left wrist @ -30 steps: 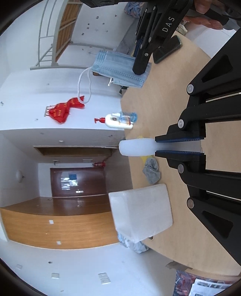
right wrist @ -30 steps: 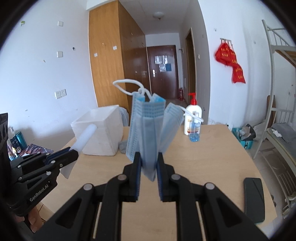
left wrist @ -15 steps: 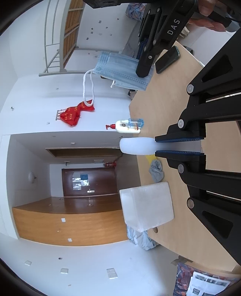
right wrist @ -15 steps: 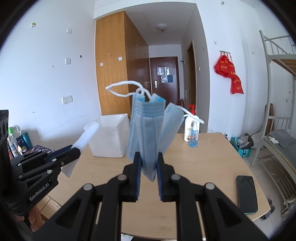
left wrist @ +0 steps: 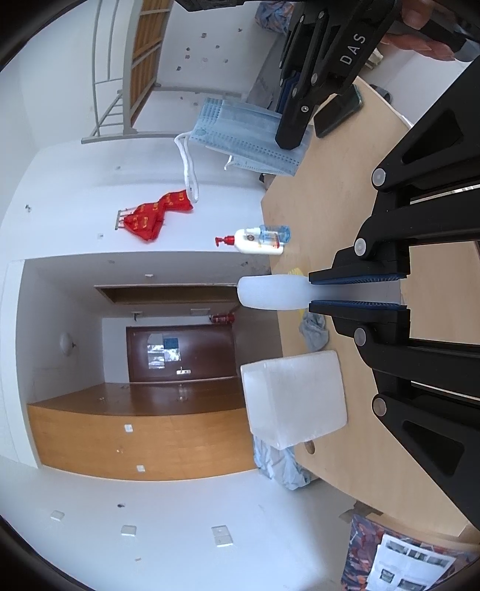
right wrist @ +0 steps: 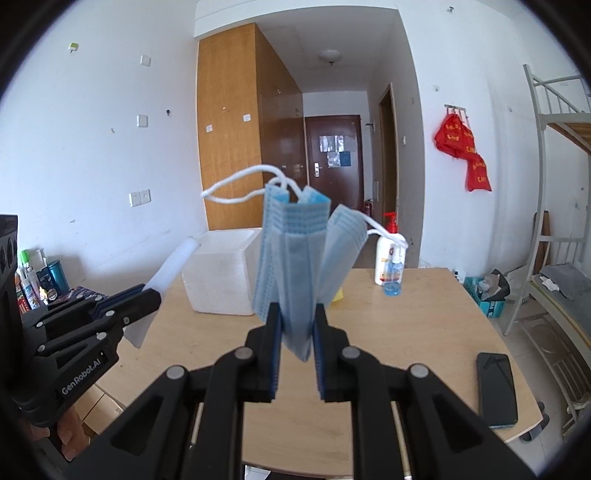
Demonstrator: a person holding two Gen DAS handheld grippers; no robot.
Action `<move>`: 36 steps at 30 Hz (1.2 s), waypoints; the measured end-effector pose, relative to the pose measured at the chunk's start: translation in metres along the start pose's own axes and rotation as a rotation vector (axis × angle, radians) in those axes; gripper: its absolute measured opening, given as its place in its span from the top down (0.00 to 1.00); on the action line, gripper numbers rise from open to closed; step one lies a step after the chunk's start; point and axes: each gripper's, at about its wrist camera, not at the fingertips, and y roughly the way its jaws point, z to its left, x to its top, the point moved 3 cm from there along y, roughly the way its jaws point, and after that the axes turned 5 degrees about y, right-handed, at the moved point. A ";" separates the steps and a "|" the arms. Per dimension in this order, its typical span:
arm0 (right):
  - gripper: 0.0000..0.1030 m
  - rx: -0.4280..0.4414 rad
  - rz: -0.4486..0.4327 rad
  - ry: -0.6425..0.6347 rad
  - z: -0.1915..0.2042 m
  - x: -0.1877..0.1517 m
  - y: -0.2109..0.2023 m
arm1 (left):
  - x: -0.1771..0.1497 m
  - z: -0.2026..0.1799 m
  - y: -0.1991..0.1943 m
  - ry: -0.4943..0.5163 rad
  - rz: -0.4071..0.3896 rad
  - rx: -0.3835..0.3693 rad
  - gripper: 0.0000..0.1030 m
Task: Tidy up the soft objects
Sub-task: 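Carry the foam strip in the left gripper while the right carries the masks to the foam box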
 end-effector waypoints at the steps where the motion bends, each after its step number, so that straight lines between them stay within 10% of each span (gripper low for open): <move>1: 0.82 0.006 0.003 -0.004 0.002 -0.001 0.001 | 0.000 0.001 -0.001 -0.002 0.000 0.006 0.92; 20: 0.82 0.218 0.042 -0.070 0.060 0.005 0.035 | -0.003 0.065 -0.016 -0.092 -0.014 0.262 0.92; 36: 0.82 0.288 0.064 -0.093 0.086 0.017 0.062 | 0.001 0.097 -0.002 -0.123 -0.004 0.293 0.92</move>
